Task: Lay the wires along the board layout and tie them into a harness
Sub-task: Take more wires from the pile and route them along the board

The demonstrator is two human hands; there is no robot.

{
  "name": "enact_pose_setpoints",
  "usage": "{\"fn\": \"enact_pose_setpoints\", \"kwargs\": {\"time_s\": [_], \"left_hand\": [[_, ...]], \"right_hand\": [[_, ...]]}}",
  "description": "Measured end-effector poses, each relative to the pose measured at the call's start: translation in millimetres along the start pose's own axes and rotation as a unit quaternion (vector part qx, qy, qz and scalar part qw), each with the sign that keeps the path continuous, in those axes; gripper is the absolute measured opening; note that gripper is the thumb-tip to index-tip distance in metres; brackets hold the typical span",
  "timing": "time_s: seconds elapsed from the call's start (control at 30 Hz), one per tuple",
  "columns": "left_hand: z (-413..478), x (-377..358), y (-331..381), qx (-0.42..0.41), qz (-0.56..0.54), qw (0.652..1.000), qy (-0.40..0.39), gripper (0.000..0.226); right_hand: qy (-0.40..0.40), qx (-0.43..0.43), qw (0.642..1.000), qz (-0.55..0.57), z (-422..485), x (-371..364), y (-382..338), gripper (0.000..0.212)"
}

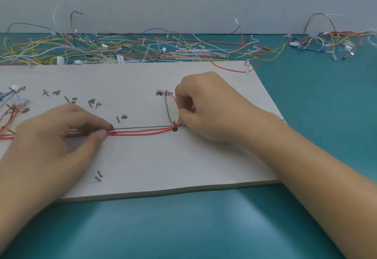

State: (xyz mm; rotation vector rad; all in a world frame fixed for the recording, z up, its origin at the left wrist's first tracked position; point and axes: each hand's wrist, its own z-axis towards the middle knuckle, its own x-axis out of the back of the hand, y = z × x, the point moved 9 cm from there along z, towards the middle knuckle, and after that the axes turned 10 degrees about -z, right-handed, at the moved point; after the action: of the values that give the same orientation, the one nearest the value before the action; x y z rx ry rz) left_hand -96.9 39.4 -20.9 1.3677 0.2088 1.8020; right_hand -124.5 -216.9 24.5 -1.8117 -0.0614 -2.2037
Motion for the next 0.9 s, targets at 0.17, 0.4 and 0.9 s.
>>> {"fn": "enact_pose_setpoints", "kwargs": {"time_s": [0.17,0.4,0.9], "left_hand": [[5.8,-9.0,58.5,-0.022,-0.006,0.999,0.028,0.013],[7.2,-58.0,131.4,-0.003,-0.045,0.999,-0.026,0.009],[8.4,-64.2,173.5,0.024,-0.084,0.996,-0.023,0.045]], "right_hand": [[-0.033,-0.008,0.999,-0.013,-6.6,6.1,10.1,0.008],[-0.168,-0.129,0.975,-0.071,-42.7,30.2,78.2,0.006],[-0.118,-0.108,0.987,-0.015,-46.8,39.7,45.4,0.015]]}}
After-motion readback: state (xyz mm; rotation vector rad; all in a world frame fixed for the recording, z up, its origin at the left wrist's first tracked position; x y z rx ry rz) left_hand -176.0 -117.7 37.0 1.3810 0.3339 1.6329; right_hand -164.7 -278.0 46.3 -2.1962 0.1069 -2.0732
